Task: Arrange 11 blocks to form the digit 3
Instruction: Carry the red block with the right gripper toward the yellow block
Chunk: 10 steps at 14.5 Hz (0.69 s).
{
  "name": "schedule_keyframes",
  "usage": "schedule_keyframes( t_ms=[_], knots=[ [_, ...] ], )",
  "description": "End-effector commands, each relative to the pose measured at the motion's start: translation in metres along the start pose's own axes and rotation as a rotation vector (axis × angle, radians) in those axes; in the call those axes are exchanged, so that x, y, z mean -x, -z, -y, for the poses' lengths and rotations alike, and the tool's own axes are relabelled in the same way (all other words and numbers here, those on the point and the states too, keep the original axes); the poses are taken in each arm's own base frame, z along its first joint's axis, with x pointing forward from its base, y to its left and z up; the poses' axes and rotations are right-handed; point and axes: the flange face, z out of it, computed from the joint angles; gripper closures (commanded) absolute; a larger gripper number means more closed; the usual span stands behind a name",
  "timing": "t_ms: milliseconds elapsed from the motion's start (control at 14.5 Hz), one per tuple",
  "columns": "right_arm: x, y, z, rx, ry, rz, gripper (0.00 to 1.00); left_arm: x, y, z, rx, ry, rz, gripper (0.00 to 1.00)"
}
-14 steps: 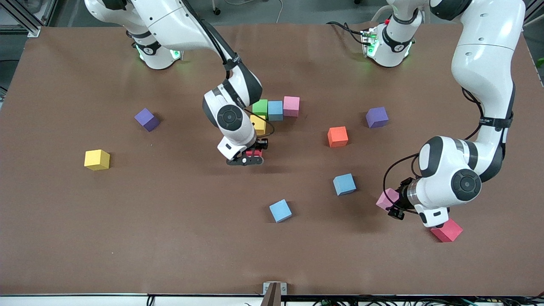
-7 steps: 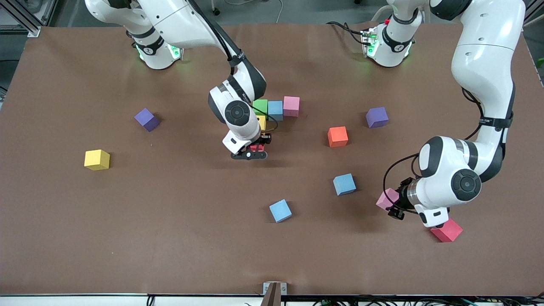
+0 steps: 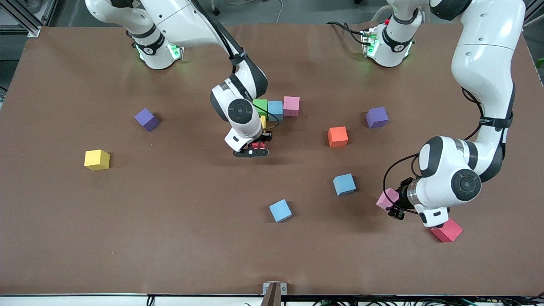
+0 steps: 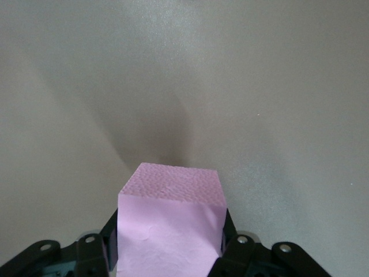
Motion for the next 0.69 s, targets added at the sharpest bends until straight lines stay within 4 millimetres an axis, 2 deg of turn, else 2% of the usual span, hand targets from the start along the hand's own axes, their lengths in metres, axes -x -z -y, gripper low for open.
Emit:
schedule_keyframes(
  t_ms=[0,621],
  knots=[
    [0.0054,0.0033,-0.0009,-0.005,-0.017,0.006,0.67,0.0016,0.0030,-0.0013,0.011,0.000,0.010,0.69],
    [0.0072,0.0022,-0.0029,0.009,-0.032,0.025,0.66,0.0016,0.0030,-0.0013,0.011,0.000,0.010,0.69]
  ],
)
